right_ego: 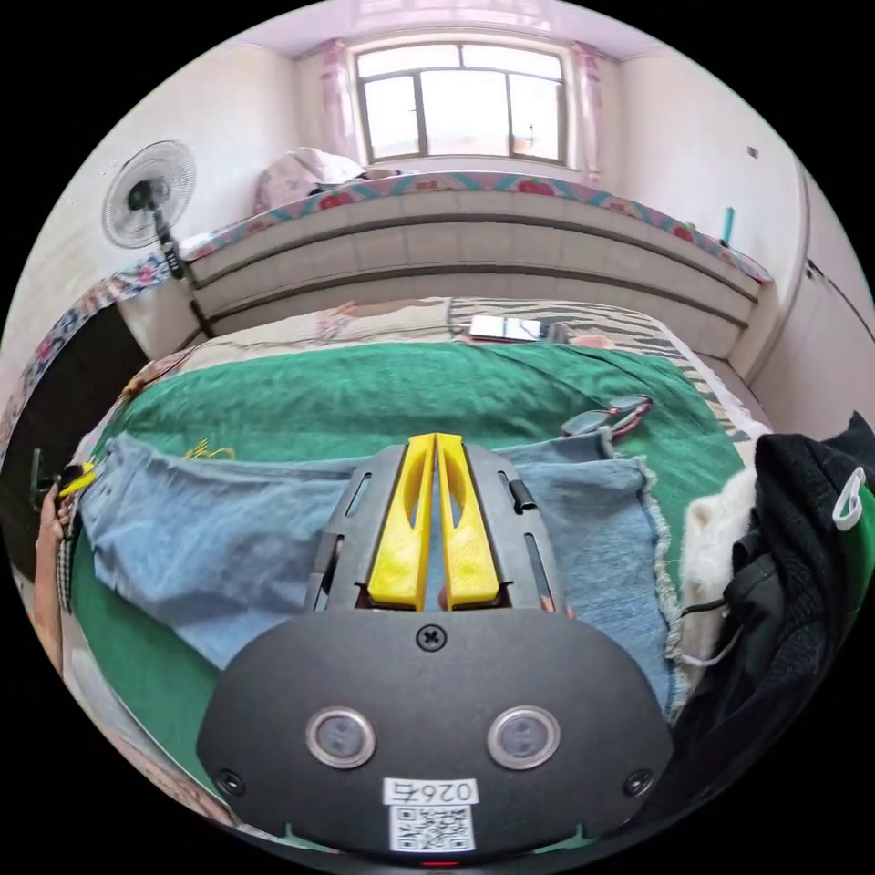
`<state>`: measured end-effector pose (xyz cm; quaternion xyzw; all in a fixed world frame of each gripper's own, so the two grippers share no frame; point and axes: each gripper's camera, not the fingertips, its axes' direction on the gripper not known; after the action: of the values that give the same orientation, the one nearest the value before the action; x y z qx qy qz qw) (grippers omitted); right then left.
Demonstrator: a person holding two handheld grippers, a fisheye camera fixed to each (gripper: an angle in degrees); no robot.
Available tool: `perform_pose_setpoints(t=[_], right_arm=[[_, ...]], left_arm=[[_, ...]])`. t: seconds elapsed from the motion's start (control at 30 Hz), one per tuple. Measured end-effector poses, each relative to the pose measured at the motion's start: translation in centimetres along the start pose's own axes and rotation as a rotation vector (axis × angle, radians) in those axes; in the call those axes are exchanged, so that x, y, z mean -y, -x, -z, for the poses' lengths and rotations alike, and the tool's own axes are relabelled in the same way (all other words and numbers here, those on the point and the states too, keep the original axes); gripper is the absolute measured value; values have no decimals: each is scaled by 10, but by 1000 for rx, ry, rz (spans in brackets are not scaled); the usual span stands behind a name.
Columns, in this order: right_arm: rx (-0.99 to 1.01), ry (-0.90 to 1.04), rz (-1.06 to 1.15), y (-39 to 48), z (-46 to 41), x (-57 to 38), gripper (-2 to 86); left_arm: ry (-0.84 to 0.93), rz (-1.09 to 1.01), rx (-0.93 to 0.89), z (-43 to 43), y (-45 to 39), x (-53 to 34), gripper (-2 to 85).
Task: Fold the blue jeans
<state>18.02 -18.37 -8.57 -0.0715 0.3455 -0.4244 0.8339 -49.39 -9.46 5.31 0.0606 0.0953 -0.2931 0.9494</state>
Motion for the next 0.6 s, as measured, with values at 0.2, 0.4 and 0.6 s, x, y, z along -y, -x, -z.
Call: perform_pose_setpoints(t=[0.2, 0.4, 0.6], right_arm=[[266, 3, 168, 60, 28, 34, -9], [492, 42, 406, 194, 12, 133, -3], [696, 135, 578, 368, -30, 230, 38]], left_arm=[[-50, -2, 157, 17, 4, -43, 163], [51, 28, -12, -28, 6, -32, 267], [19, -19, -39, -30, -4, -45, 262]])
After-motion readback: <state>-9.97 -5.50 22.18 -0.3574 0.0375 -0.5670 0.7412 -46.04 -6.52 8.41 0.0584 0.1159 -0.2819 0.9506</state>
